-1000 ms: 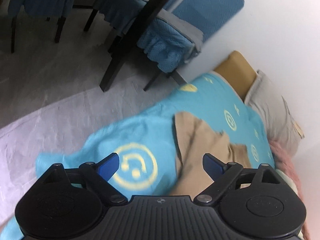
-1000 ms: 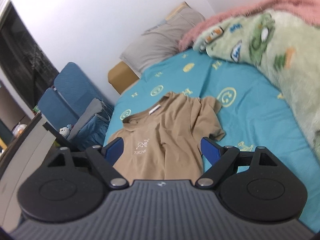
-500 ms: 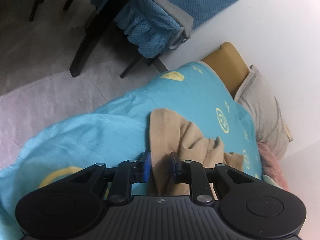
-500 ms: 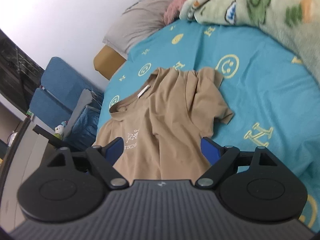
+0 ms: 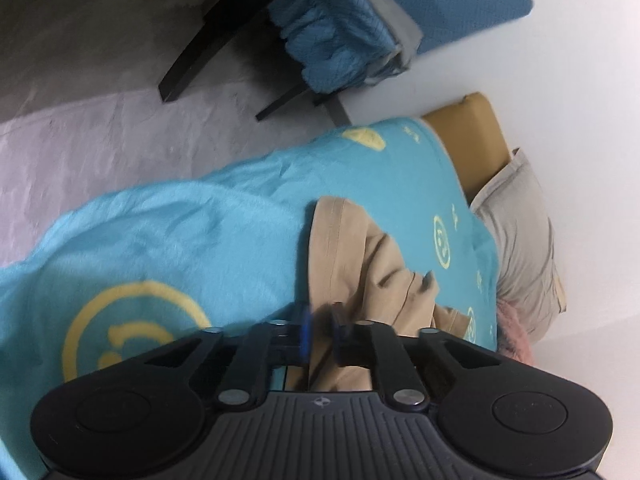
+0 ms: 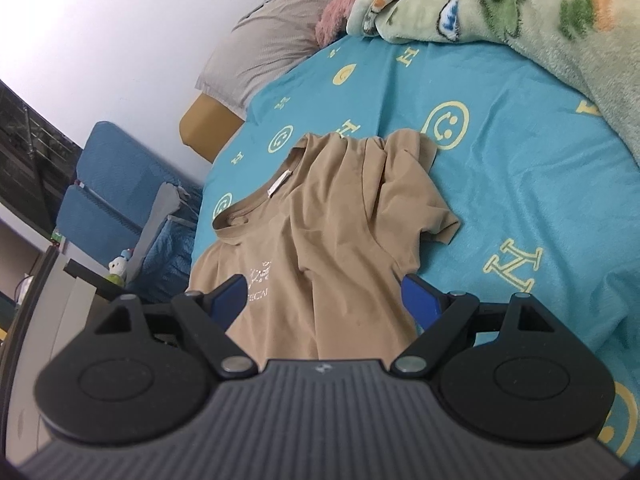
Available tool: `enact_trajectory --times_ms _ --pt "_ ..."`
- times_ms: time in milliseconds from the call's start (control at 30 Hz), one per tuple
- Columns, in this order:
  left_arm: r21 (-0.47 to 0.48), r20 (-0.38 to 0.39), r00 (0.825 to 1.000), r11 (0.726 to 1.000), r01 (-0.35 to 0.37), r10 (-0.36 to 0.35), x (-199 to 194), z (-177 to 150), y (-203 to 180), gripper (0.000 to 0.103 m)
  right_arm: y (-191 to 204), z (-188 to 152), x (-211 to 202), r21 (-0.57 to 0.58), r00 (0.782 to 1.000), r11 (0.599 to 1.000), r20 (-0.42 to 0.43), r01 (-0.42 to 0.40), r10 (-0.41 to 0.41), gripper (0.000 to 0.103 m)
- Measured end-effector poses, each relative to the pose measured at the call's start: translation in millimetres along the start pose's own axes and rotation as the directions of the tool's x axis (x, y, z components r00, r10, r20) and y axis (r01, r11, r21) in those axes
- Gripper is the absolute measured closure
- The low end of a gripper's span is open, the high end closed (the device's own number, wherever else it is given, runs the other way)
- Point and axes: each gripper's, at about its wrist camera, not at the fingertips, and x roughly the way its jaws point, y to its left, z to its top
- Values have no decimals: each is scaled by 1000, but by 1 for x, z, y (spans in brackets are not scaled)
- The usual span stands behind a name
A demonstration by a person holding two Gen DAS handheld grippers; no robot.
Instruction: Fold clothes
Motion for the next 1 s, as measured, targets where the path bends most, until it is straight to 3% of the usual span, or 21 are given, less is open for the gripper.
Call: enact_trajectory --times_ms 133,233,267,367,433,467,533,633,700,733,833,933,1000 --pt "146 -8 998 988 -59 61 -9 8 -24 102 -2 -1 -1 0 1000 1000 4 9 -9 18" --pt "286 0 989 948 -144 150 -18 26 -50 102 -3 0 -2 13 1000 1000 5 5 -5 18" --pt "347 19 983 921 -179 184 -20 32 -61 102 -4 1 -2 15 1000 1000 8 5 -5 18" --pt "532 104 955 796 -290 279 -27 51 -95 102 -5 2 -2 15 1000 1000 17 12 -12 18" --pt "636 220 915 662 -397 337 -27 55 -111 102 -4 2 -2 8 999 1000 24 22 -22 18" --pt "662 252 899 614 -430 357 -24 55 -113 102 -3 3 -3 3 999 1000 29 27 -27 18" --pt "671 250 897 602 -433 366 -18 53 -107 102 -2 4 -3 -19 999 999 41 35 -34 18" --pt "674 231 912 620 -401 339 -17 40 -93 92 2 4 -4 -65 997 997 55 53 -50 18" --pt "683 220 917 618 -389 334 -20 26 -89 68 5 3 -4 -91 997 994 59 59 -54 18" --pt "687 211 922 622 -376 324 -23 17 -87 64 7 3 -4 -103 997 993 60 58 -52 18" --pt "716 167 952 632 -296 256 -51 -18 -86 57 12 1 -7 -142 996 988 75 56 -46 18" --pt "737 152 971 634 -235 184 -90 -61 -87 43 20 -3 -12 -187 995 980 94 61 -44 18" --pt "730 131 982 657 -188 136 -115 -92 -93 33 22 -3 -17 -205 994 977 101 56 -35 18"
